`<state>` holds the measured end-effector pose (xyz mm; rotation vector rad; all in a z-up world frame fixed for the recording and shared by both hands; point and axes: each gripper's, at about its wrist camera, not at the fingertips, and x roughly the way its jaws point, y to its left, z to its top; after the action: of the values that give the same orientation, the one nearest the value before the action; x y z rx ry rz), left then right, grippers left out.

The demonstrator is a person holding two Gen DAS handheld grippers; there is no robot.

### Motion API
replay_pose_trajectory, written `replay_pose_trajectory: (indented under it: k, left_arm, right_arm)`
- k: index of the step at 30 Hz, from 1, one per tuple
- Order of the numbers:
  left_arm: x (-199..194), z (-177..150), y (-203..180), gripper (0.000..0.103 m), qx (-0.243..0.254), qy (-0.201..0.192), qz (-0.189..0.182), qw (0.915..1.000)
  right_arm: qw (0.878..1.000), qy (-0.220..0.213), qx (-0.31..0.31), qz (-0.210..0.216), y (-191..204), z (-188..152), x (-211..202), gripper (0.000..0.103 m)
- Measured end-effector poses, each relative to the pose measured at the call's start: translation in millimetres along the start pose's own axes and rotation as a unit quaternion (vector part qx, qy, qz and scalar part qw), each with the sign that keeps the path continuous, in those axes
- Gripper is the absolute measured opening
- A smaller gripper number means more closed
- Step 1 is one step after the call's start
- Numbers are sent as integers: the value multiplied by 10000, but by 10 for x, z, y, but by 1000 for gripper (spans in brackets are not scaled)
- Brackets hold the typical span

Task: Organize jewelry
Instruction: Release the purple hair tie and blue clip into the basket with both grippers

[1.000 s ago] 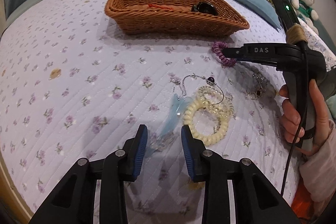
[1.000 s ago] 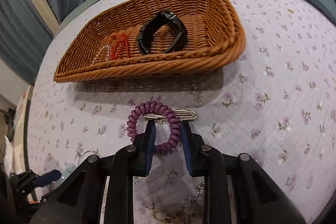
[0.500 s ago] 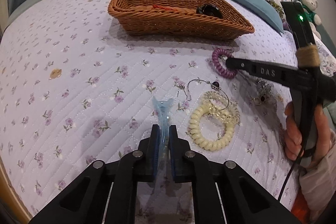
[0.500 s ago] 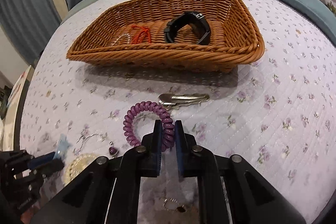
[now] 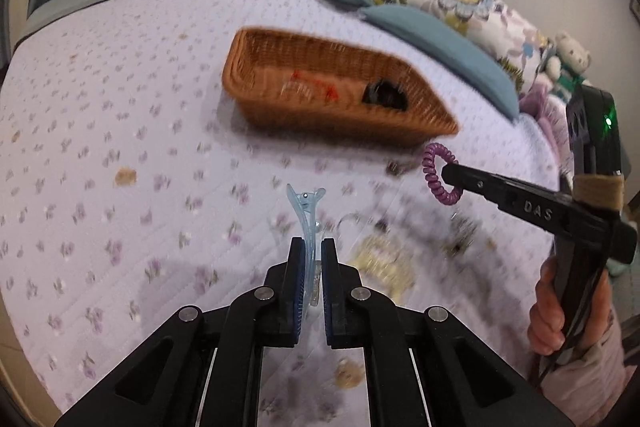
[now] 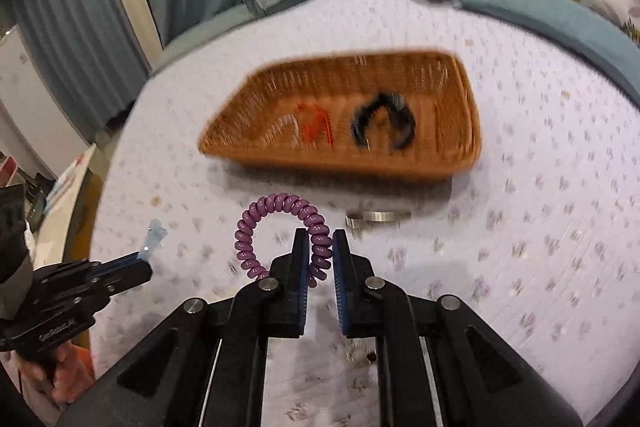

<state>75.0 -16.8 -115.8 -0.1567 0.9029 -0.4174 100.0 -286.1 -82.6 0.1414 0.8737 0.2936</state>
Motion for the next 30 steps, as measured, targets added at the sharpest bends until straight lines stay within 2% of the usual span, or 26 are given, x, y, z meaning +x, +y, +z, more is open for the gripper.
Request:
replay_pose_trajectory:
  k: [6, 13, 21, 27, 30]
  left_arm:
    - [-58, 517, -94, 8, 73, -383, -186, 9991]
    - [286, 1232, -125, 8, 114, -554, -284, 9980]
    - [913, 1678, 61, 8, -49, -389, -358, 9986]
    - [1302, 1733, 161, 8, -102, -145, -322, 9993]
    - [1437, 1706, 190, 7, -105, 15, -345, 9993]
  right_arm:
    - [9992, -376, -81, -63, -20, 541, -118, 15]
    - [9989, -408, 42, -205, -159, 1179, 259, 15]
    - [9993, 4, 169, -336, -271, 1541, 993, 15]
    - [9969, 612, 139, -483, -236, 1632, 1546, 15]
    - [9942, 996, 216, -351, -264, 1631, 1771, 15]
